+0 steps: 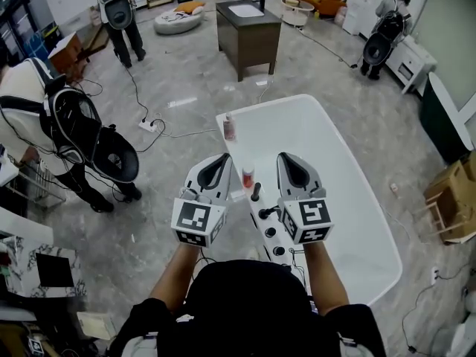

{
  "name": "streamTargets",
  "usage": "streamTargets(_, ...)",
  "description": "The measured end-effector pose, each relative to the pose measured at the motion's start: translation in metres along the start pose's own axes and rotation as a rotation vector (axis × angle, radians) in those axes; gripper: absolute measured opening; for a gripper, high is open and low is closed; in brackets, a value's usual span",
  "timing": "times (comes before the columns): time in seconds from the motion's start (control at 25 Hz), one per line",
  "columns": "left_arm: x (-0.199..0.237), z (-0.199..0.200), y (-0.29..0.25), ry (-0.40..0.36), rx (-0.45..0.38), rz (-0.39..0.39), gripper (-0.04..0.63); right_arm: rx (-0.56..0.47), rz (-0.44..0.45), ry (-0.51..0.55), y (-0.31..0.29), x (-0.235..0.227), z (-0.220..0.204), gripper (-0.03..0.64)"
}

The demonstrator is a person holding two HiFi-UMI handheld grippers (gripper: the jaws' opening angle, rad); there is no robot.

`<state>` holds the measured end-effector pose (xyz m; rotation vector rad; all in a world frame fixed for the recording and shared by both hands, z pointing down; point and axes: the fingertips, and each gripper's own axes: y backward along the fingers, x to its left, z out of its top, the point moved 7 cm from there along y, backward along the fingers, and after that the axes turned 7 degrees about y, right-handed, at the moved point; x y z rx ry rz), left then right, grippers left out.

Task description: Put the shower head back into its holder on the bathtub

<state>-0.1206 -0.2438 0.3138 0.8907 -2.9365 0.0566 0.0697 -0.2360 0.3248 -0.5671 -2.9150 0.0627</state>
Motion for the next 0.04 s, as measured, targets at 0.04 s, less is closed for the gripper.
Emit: streamTargets(0.04,0.0005,-0.0007,0.0007,0.005,0.002,0.002,0.014,0.006,-0.001,-0.003,0.0002,0.0008,-0.0005,0.023)
